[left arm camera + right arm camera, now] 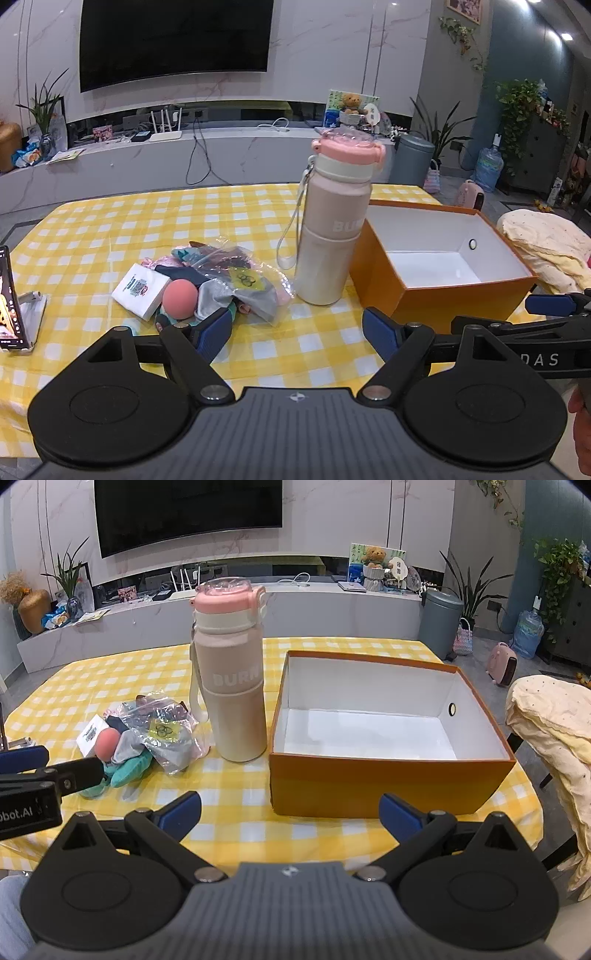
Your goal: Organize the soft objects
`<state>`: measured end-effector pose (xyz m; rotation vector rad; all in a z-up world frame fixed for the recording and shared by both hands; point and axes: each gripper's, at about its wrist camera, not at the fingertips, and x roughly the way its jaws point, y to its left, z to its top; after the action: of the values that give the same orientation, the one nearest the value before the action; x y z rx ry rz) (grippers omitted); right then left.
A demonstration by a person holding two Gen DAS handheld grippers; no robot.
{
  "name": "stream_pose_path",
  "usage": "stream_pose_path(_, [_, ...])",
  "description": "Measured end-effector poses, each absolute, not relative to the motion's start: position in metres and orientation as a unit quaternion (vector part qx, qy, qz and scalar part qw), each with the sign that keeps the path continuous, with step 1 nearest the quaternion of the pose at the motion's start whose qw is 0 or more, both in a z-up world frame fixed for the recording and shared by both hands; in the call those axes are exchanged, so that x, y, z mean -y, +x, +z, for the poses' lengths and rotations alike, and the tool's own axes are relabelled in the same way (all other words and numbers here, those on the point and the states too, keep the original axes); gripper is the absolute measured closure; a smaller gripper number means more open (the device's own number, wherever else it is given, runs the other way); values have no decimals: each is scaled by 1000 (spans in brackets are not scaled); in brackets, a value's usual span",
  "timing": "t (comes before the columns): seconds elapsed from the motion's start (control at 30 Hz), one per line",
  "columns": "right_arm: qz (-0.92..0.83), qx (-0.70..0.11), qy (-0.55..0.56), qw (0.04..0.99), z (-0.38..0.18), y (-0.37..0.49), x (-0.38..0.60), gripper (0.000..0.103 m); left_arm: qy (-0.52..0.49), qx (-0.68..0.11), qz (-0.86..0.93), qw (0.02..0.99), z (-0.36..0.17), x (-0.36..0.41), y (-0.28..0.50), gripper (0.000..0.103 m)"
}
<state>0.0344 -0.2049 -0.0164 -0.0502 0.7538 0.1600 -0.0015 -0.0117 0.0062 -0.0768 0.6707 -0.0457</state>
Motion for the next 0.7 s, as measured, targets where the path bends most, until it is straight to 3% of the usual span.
stream_pose_path(0.7, [68,-356,-18,932,-12,23,217,3,-29,-333,-41,941,10,27,-8,14])
